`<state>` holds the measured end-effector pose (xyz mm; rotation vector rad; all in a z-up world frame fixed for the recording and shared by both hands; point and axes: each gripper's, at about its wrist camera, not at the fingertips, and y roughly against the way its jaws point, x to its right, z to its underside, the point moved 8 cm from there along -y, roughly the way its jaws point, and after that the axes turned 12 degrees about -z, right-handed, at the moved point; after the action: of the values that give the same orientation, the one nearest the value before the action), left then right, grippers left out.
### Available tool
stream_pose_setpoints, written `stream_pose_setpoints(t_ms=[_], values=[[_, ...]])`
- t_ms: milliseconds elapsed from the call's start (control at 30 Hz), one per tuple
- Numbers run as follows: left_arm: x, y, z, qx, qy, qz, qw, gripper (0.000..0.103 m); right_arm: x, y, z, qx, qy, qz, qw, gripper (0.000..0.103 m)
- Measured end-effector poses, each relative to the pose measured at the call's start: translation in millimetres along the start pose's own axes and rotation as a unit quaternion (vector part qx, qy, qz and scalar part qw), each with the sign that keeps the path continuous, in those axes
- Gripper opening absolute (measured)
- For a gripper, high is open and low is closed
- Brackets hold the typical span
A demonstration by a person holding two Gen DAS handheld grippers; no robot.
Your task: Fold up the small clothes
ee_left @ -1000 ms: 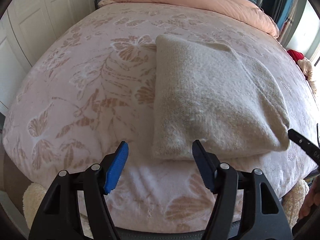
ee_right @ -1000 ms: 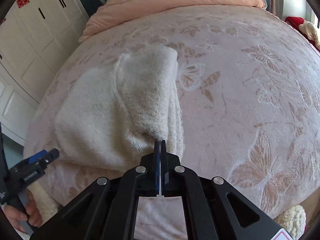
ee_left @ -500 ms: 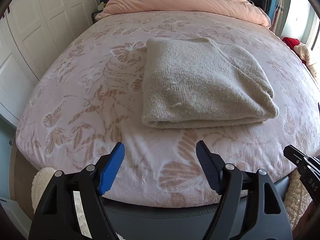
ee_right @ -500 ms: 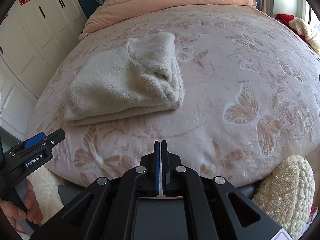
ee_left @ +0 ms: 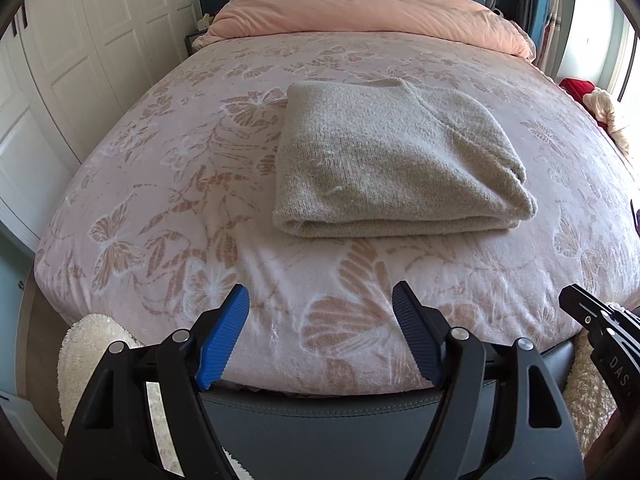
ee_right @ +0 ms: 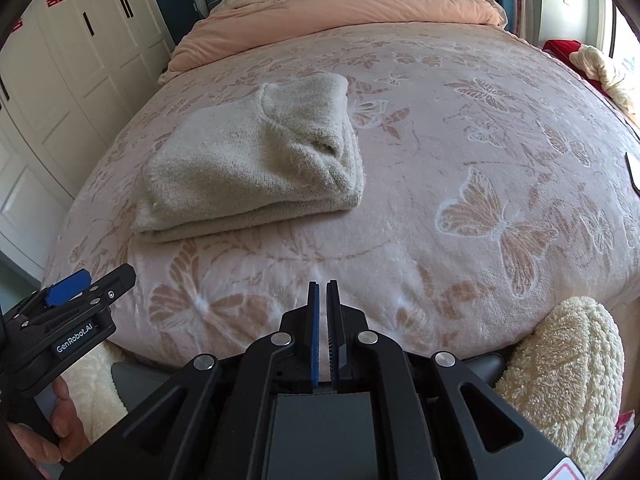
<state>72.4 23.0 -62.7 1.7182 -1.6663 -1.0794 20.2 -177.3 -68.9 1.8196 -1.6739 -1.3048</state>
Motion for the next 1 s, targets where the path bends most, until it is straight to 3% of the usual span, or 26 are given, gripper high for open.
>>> stream_pose_setpoints(t_ms=[33, 67, 100, 133, 167, 300, 367, 433, 467, 500, 567, 633, 733, 767, 833, 900, 1000], values=[[-4, -2, -4, -0.007, 0.014, 0.013, 0.9998, 0.082, 3, -3, -9, 0.0, -0.008, -0.009, 1.0, 0.012], [-9, -5, -9, -0.015, 0.034, 0.031, 0.9988, 0.087, 7, -6, -20, 0.001, -0.017, -0.016, 1.0, 0.024], [-15, -10, -14, -0.026, 0.055, 0.051, 0.9969, 0.088, 11, -10, -32, 0.001, -0.025, -0.022, 0.999, 0.045], [-21, -17, -20, -0.038, 0.076, 0.068, 0.9941, 0.09, 16, -14, -45, 0.007, -0.032, -0.024, 0.999, 0.053], [-27, -26, -26, -0.05, 0.098, 0.079, 0.9908, 0.091, 21, -20, -58, 0.01, -0.037, -0.023, 0.999, 0.058], [-40, -64, -44, -0.086, 0.147, 0.089, 0.9813, 0.091, 29, -60, -100, -0.005, -0.049, -0.031, 0.998, 0.063], [-39, -79, -51, -0.094, 0.149, 0.087, 0.9805, 0.091, 29, -89, -106, -0.036, -0.064, -0.051, 0.996, 0.063], [-34, -89, -57, -0.101, 0.145, 0.083, 0.9809, 0.09, 24, -108, -111, -0.064, -0.055, -0.057, 0.995, 0.036], [-34, -89, -62, -0.1, 0.145, 0.084, 0.9808, 0.09, 16, -103, -122, -0.051, -0.049, -0.068, 0.995, 0.023], [-33, -87, -69, -0.095, 0.147, 0.088, 0.9806, 0.09, 3, -89, -135, -0.022, -0.043, -0.098, 0.994, 0.018], [-35, -77, -87, -0.072, 0.156, 0.108, 0.9791, 0.091, -17, -53, -159, 0.028, -0.011, -0.123, 0.992, 0.017], [-36, -72, -98, -0.064, 0.158, 0.118, 0.9782, 0.091, -11, -46, -162, 0.048, 0.004, -0.113, 0.992, 0.017], [-23, -91, -93, -0.094, 0.146, 0.123, 0.9771, 0.093, 29, -109, -120, -0.062, -0.006, -0.04, 0.997, 0.018], [-18, -100, -89, -0.11, 0.141, 0.125, 0.976, 0.092, 32, -113, -112, -0.064, -0.008, -0.04, 0.997, 0.022], [-12, -111, -82, -0.128, 0.141, 0.133, 0.9726, 0.092, 28, -98, -116, -0.024, -0.006, -0.037, 0.999, 0.036], [-13, -116, -79, -0.13, 0.159, 0.143, 0.9681, 0.093, 29, -92, -119, -0.013, -0.014, -0.031, 0.999, 0.061], [-14, -131, -76, -0.157, 0.201, 0.176, 0.9508, 0.097, 39, -114, -115, -0.038, -0.035, -0.036, 0.998, 0.076]])
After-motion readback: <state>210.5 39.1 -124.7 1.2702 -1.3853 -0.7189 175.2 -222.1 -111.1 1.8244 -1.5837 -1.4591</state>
